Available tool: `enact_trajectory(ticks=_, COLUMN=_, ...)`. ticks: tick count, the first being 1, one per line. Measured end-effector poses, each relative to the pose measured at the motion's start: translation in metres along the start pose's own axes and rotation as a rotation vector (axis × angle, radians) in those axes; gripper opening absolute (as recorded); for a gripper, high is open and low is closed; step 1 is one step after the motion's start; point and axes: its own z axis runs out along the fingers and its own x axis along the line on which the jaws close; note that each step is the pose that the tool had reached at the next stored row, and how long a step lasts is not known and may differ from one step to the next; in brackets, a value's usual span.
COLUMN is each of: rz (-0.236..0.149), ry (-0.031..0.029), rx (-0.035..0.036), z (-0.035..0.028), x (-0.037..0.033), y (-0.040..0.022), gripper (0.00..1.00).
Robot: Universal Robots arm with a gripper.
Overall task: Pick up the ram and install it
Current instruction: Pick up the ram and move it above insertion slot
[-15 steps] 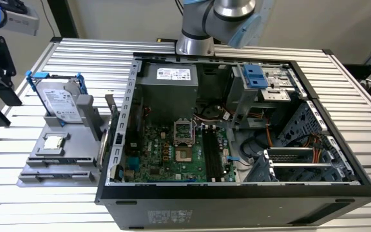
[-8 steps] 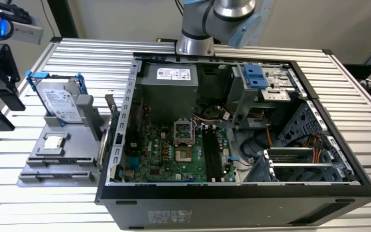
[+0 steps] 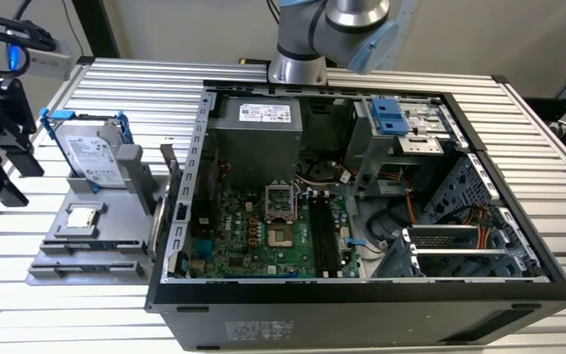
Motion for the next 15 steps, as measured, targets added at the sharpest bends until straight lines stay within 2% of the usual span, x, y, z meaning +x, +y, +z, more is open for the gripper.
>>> enact_trajectory(ticks=7, rz=0.0, ry=0.0001, rx=0.0, z=0.0106, x=0.0006, y=-0.0003, gripper=1.0)
enact_trajectory(ticks=15, rz=0.0, ry=0.0, rx=0.0002, z=0.0202, x=0.0093, y=0.0, gripper=1.0)
